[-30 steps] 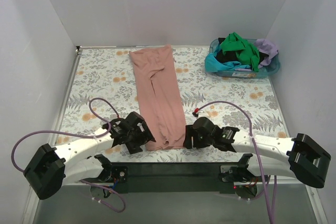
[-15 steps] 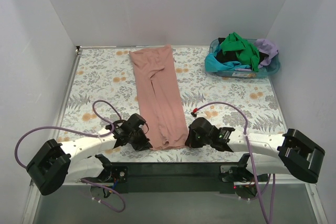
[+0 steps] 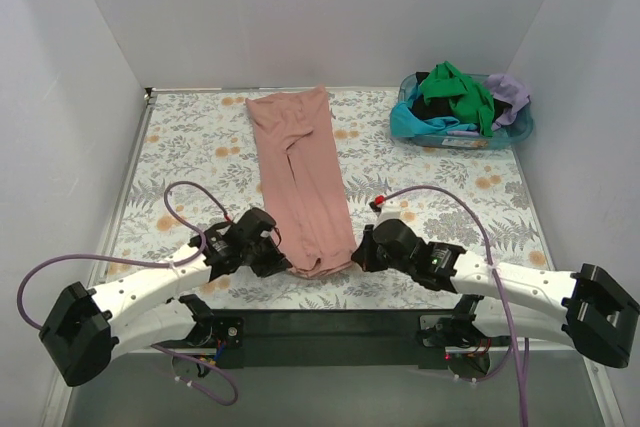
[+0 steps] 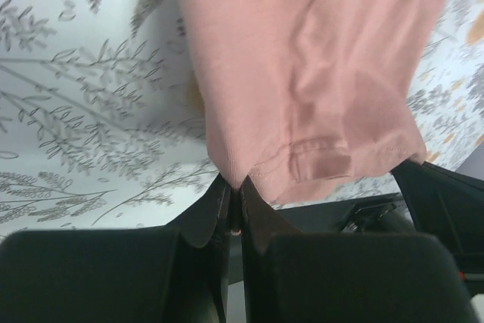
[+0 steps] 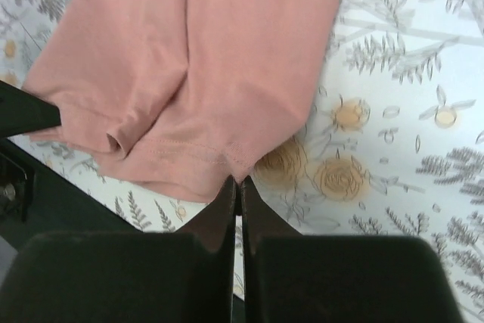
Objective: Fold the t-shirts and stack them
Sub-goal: Fold the tshirt
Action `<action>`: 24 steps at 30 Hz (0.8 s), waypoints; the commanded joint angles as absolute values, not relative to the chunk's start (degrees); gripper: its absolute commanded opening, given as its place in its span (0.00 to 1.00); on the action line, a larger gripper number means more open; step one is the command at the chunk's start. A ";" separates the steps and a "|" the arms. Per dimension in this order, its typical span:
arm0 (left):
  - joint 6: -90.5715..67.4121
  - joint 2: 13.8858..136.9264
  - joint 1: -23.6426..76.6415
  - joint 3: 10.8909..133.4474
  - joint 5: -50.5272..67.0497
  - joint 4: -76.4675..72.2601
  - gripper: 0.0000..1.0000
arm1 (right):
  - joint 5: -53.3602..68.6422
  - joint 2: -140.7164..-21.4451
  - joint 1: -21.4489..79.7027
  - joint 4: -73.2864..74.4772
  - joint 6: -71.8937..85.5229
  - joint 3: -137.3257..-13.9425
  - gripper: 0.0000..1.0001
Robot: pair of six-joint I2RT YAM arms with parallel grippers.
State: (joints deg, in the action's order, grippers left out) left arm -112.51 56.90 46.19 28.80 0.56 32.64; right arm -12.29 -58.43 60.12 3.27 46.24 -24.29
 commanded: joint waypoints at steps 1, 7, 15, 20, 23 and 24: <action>-111.72 59.05 44.83 35.67 -6.40 34.44 0.00 | -19.59 -60.62 59.77 2.81 40.01 -31.01 0.01; -105.12 66.95 35.71 44.02 -4.92 30.34 0.00 | -20.39 -70.04 53.18 2.38 32.18 -45.06 0.01; -98.97 80.05 22.78 55.80 -1.06 24.79 0.00 | -18.03 -87.69 45.80 -6.58 18.30 -62.20 0.01; -97.03 89.63 16.00 63.71 2.44 23.30 0.00 | -13.80 -98.95 40.70 -6.59 14.33 -74.59 0.01; -96.51 93.86 13.10 66.44 4.04 21.36 0.00 | -11.78 -104.57 39.03 -6.50 13.62 -79.09 0.01; -96.33 95.09 12.75 67.32 4.30 21.27 0.00 | -10.73 -105.37 38.68 -6.50 13.62 -79.97 0.01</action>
State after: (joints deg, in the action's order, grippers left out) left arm -98.32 91.74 15.31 63.75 1.48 23.68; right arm -14.11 -102.06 40.66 -3.64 16.45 -74.48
